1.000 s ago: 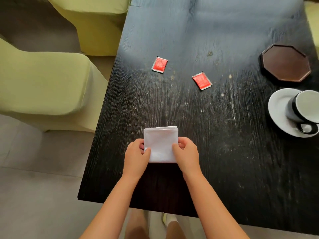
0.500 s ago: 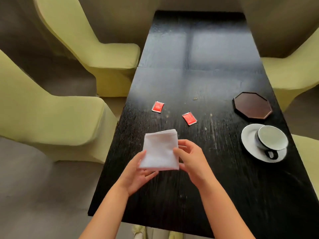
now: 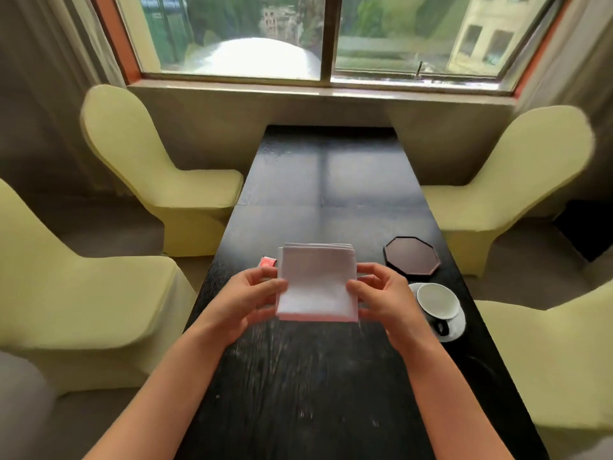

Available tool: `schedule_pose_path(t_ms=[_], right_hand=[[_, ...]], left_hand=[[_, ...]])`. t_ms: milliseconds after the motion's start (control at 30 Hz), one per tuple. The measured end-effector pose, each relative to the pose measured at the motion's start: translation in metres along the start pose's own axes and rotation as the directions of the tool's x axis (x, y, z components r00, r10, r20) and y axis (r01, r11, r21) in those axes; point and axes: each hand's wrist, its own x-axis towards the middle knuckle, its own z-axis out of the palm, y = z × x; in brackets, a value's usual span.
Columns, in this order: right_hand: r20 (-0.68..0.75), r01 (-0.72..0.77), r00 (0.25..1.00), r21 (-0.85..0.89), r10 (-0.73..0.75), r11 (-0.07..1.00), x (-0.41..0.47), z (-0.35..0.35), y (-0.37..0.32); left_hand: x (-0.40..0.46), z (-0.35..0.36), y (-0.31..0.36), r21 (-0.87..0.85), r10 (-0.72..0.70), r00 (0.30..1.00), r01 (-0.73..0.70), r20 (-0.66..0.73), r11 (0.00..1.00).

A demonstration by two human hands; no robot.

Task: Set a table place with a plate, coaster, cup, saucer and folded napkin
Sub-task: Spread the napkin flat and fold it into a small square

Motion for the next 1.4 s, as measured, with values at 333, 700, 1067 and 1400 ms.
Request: schedule_pose_path(t_ms=[333,700,1067,1400], right_hand=[[-0.131,0.004,0.991,-0.21,-0.032,0.978,-0.034,-0.043,-0.034],[-0.232,-0.108,0.964,0.109,0.131,0.988,-0.035,-0.084,-0.014],[-0.284,-0.187,0.94,0.036,0.19,0.982,0.07,-0.219,0.013],[-0.142,-0.277,0.955,-0.105,0.261,0.955,0.138,-0.28,0.068]], left_hand=[[-0.003,0.059,0.031,0.112,0.115,0.983,-0.132,0.146,0.985],[0.023,0.099,0.008,0.096,0.065,0.983,-0.082,0.172,0.992],[0.133,0.214,-0.024,0.167,-0.063,0.995,0.05,0.079,0.985],[0.203,0.253,-0.062,0.265,-0.243,0.969,0.222,0.048,0.938]])
